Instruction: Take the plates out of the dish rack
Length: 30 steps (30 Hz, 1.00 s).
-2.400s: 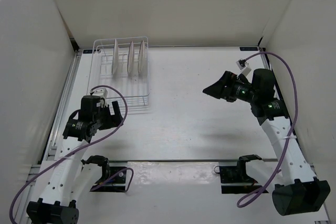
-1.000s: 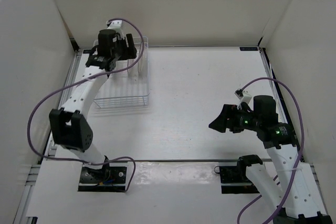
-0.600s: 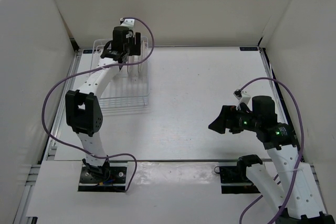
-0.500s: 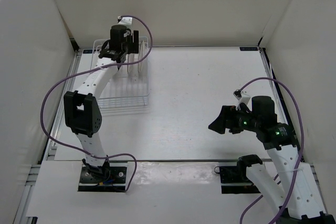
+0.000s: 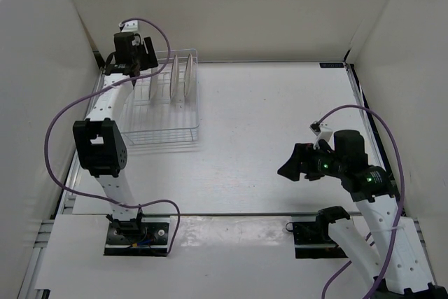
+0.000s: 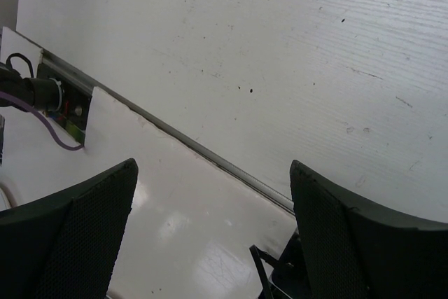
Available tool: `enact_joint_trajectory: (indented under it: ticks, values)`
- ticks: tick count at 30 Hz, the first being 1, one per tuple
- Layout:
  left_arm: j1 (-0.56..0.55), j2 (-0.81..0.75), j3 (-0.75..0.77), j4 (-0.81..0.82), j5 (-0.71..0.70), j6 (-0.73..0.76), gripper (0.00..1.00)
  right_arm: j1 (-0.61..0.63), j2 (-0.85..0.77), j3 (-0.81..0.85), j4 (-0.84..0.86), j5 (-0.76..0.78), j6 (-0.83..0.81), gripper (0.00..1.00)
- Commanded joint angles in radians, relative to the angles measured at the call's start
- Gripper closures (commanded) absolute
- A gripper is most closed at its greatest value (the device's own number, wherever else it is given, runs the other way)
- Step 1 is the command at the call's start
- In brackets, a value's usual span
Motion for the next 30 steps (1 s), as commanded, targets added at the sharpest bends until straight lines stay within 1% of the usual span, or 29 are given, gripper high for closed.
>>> enact_joint_trajectory:
  ticks: [1, 2, 4, 5, 6, 8, 11, 15, 16, 18, 20, 22, 23, 26, 27, 30]
  values:
    - [-0.002, 0.025, 0.056, -0.033, 0.086, -0.025, 0.21, 0.005, -0.014, -0.012, 0.007, -0.002, -0.018, 0.10]
    - [0.005, 0.049, 0.066, -0.042, 0.112, -0.027, 0.21, 0.008, -0.018, -0.014, 0.006, -0.002, -0.018, 0.10]
    - [0.006, 0.073, 0.094, -0.058, 0.143, -0.033, 0.24, 0.008, -0.014, -0.018, 0.009, -0.022, -0.021, 0.10]
    - [0.008, 0.083, 0.094, -0.059, 0.146, -0.030, 0.24, 0.008, -0.016, -0.020, 0.011, -0.025, -0.018, 0.10]
    - [0.008, 0.092, 0.095, -0.058, 0.149, -0.030, 0.28, 0.008, -0.016, -0.020, 0.009, -0.027, -0.018, 0.10]
    - [0.008, 0.102, 0.103, -0.055, 0.148, -0.031, 0.29, 0.008, -0.021, -0.027, 0.009, -0.024, -0.018, 0.10]
    - [0.008, 0.116, 0.105, -0.044, 0.161, -0.033, 0.31, 0.012, -0.031, -0.030, 0.009, -0.008, -0.017, 0.10]
    - [0.005, 0.132, 0.112, -0.048, 0.169, -0.020, 0.40, 0.008, -0.024, -0.030, 0.011, -0.001, -0.018, 0.10]
    - [0.006, 0.139, 0.115, -0.050, 0.169, -0.020, 0.45, 0.008, -0.030, -0.030, 0.012, 0.004, -0.018, 0.10]
    - [0.008, 0.145, 0.112, -0.050, 0.177, -0.031, 0.46, 0.002, -0.036, -0.034, 0.012, 0.022, -0.018, 0.10]
    - [0.008, 0.152, 0.111, -0.050, 0.184, -0.025, 0.53, 0.010, -0.039, -0.037, 0.018, 0.027, -0.015, 0.10]
    - [0.008, 0.154, 0.109, -0.053, 0.187, -0.020, 0.57, 0.010, -0.042, -0.041, 0.018, 0.028, -0.018, 0.10]
    - [0.008, 0.154, 0.109, -0.049, 0.184, -0.017, 0.63, 0.010, -0.044, -0.041, 0.018, 0.033, -0.017, 0.10]
    - [0.008, 0.152, 0.111, -0.049, 0.186, -0.005, 0.74, 0.012, -0.048, -0.043, 0.015, 0.045, -0.015, 0.10]
    - [0.008, 0.151, 0.109, -0.052, 0.180, -0.004, 0.74, 0.010, -0.048, -0.043, 0.015, 0.047, -0.018, 0.10]
    - [0.008, 0.136, 0.096, -0.042, 0.178, 0.004, 0.81, 0.010, -0.053, -0.044, 0.021, 0.047, -0.015, 0.10]
